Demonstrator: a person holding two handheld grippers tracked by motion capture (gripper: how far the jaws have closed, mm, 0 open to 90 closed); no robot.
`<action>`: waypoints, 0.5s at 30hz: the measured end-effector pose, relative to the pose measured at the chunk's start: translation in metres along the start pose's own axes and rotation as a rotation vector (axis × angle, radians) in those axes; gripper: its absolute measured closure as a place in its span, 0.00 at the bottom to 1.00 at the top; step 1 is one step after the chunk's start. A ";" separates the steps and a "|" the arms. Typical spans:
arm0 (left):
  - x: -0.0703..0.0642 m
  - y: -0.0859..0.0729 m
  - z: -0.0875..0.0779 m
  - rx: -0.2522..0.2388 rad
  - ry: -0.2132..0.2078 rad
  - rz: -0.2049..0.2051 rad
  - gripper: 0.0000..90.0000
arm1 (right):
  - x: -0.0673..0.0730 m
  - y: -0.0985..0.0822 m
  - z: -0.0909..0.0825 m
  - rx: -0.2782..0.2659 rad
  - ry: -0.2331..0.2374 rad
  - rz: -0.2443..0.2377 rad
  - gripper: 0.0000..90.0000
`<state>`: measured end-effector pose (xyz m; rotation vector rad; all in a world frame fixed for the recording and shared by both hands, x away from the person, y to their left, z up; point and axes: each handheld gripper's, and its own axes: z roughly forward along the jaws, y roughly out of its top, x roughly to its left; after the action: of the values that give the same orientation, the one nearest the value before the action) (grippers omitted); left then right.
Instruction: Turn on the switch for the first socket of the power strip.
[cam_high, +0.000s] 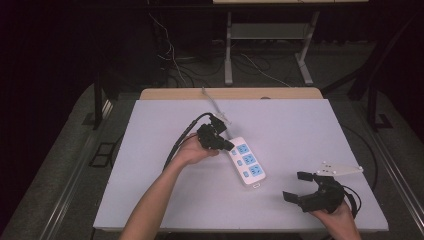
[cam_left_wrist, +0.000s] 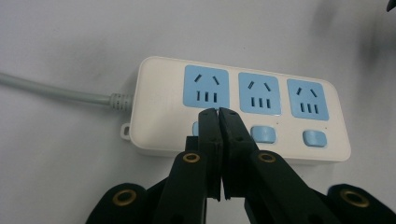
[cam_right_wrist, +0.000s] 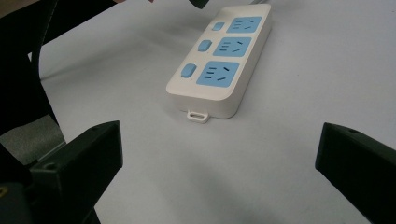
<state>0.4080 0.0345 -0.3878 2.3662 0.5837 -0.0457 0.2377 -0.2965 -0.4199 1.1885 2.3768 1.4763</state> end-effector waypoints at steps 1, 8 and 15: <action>0.000 0.000 -0.003 -0.003 0.005 0.001 0.97 | 0.000 0.000 0.000 0.000 0.000 0.000 0.00; -0.001 -0.005 -0.022 -0.028 0.034 -0.006 0.96 | 0.000 0.000 0.000 -0.001 -0.002 0.004 0.00; -0.003 -0.009 -0.040 -0.059 0.065 -0.022 0.86 | -0.001 0.000 0.000 -0.002 -0.003 0.007 0.00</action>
<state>0.3967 0.0653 -0.3621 2.3116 0.6332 0.0379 0.2387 -0.2972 -0.4202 1.1992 2.3706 1.4781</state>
